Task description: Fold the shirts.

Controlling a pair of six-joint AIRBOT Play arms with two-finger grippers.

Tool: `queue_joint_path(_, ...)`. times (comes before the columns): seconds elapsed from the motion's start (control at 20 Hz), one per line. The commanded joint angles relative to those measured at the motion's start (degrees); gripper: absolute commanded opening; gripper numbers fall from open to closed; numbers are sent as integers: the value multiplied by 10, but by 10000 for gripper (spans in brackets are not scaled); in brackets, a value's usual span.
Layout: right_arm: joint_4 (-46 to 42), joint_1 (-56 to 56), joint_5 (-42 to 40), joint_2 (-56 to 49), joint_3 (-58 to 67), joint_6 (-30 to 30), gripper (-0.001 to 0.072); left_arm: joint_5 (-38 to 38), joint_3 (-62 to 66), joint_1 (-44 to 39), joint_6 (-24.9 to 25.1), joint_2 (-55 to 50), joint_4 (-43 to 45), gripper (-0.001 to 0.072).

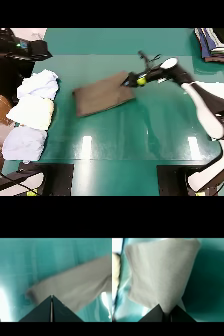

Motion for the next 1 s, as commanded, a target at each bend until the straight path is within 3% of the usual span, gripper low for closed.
queue_joint_path(0.0,-74,-125,2,82,5,47,15,11,0,-50,-1,0,0,28)
queue_joint_path(0.2,-123,-316,0,155,5,74,14,10,0,-65,-4,0,-6,27)
queue_joint_path(0.45,-122,-496,-4,168,5,83,14,20,0,-65,-17,0,-5,28)
queue_joint_path(0.95,-43,-563,-9,186,7,82,15,21,0,-65,-28,0,-4,28)
